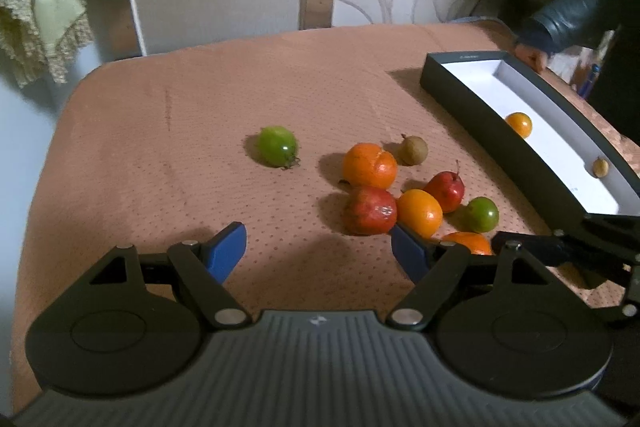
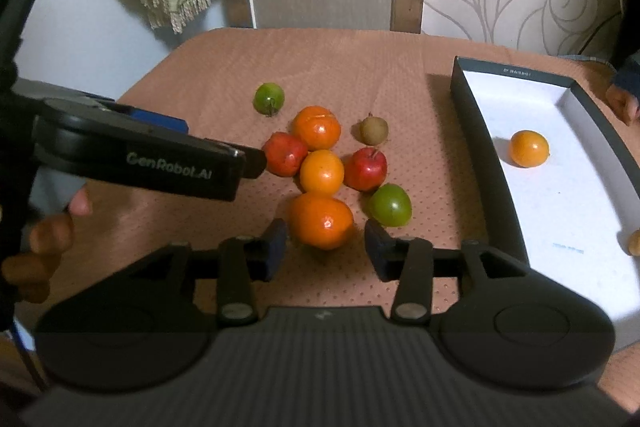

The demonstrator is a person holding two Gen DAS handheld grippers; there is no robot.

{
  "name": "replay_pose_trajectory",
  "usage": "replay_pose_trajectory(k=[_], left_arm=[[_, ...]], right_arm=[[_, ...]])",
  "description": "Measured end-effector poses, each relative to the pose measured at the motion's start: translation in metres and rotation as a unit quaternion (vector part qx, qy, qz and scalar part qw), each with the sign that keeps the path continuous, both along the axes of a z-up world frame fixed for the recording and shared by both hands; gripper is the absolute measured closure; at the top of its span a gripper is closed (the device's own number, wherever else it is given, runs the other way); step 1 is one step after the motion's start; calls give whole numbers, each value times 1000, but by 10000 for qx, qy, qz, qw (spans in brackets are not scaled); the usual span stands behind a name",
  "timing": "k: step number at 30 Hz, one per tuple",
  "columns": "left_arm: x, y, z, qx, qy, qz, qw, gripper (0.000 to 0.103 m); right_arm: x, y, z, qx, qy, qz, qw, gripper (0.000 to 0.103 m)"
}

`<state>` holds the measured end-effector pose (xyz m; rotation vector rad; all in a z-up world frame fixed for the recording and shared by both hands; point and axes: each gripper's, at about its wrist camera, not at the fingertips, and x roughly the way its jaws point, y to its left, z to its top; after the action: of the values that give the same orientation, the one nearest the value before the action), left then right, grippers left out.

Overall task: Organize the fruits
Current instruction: 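Grasp the large orange with the right gripper while the left gripper approaches the red fruit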

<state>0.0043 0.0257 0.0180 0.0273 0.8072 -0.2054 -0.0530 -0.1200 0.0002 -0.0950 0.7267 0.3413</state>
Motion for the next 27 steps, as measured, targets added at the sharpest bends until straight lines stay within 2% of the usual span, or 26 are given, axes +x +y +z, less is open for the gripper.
replay_pose_trajectory(k=[6, 8, 12, 17, 20, 27], left_arm=[[8, -4, -2, -61, 5, -253, 9997, 20], [10, -7, -4, -74, 19, -316, 9995, 20], [16, -11, -7, -125, 35, -420, 9990, 21], [19, -12, -9, -269, -20, -429, 9987, 27], [20, -11, -7, -356, -30, -459, 9983, 34], [15, -4, -4, -347, -32, -322, 9989, 36]], right_arm=[[8, 4, -4, -122, 33, -11, 9999, 56], [9, 4, -5, -108, 53, 32, 9999, 61], [6, 2, -2, -129, 29, 24, 9999, 62], [3, -12, 1, -94, 8, -228, 9997, 62], [2, -18, 1, -65, 17, -332, 9994, 62], [-1, -21, 3, -25, -17, -391, 9992, 62]])
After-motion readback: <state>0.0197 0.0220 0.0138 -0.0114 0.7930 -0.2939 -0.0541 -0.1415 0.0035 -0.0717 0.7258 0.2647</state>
